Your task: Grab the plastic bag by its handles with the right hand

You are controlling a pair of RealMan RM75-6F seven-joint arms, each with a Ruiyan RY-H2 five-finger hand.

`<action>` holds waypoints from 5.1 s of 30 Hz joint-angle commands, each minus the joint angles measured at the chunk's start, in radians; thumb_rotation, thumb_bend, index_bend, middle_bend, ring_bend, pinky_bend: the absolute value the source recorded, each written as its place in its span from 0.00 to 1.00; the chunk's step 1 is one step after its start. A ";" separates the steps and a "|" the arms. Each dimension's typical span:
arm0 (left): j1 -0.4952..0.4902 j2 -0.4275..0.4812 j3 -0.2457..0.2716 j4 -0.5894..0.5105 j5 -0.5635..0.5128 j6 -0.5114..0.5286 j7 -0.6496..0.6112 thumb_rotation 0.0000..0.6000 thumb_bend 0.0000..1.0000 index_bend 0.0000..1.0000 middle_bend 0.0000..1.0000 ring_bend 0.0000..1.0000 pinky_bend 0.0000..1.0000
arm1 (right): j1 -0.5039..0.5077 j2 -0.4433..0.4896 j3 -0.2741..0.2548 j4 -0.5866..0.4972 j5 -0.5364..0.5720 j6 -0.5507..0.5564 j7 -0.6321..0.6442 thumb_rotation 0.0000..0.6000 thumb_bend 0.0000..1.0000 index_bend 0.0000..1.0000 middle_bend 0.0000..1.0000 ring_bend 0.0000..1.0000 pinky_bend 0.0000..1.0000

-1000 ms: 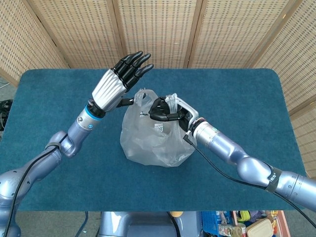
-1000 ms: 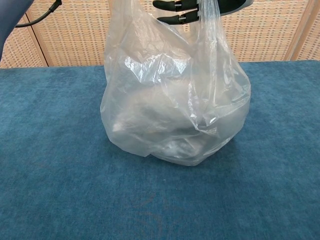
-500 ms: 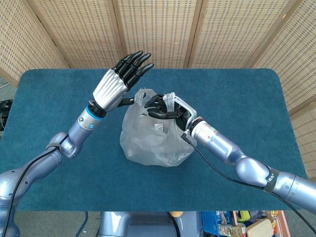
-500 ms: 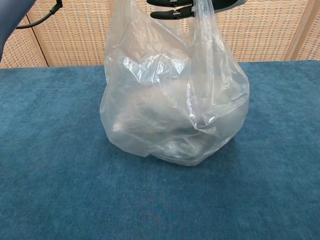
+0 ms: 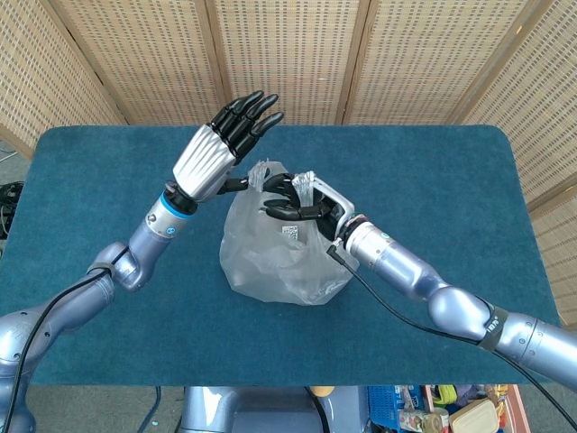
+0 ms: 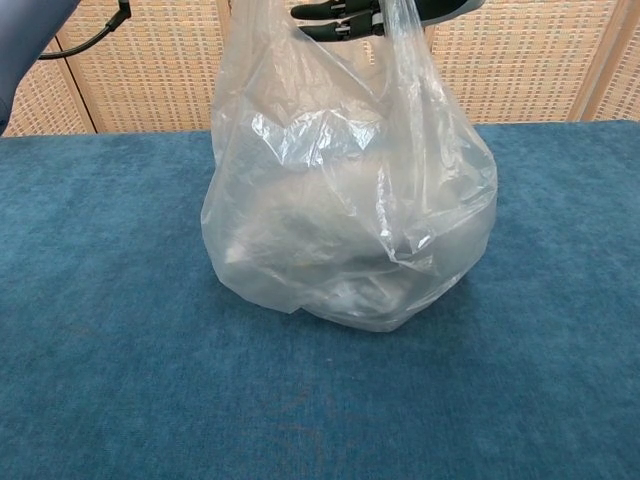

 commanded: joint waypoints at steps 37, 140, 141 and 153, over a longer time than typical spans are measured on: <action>-0.004 -0.011 -0.023 0.000 -0.004 -0.027 -0.006 1.00 0.28 0.00 0.00 0.01 0.15 | -0.002 -0.062 0.056 0.019 -0.032 -0.058 0.008 1.00 0.01 0.23 0.17 0.00 0.04; 0.016 -0.032 -0.044 0.018 -0.056 -0.114 -0.031 1.00 0.28 0.00 0.00 0.00 0.15 | -0.008 -0.349 0.111 0.148 -0.203 0.113 0.068 1.00 0.16 0.25 0.29 0.10 0.03; 0.016 -0.033 -0.044 0.019 -0.057 -0.116 -0.032 1.00 0.28 0.00 0.00 0.00 0.15 | -0.008 -0.349 0.110 0.148 -0.202 0.113 0.070 1.00 0.17 0.26 0.30 0.11 0.04; 0.012 -0.030 -0.052 0.005 -0.060 -0.116 -0.042 1.00 0.28 0.00 0.00 0.00 0.15 | 0.030 -0.328 0.066 0.167 -0.150 0.105 0.052 1.00 0.19 0.28 0.34 0.15 0.11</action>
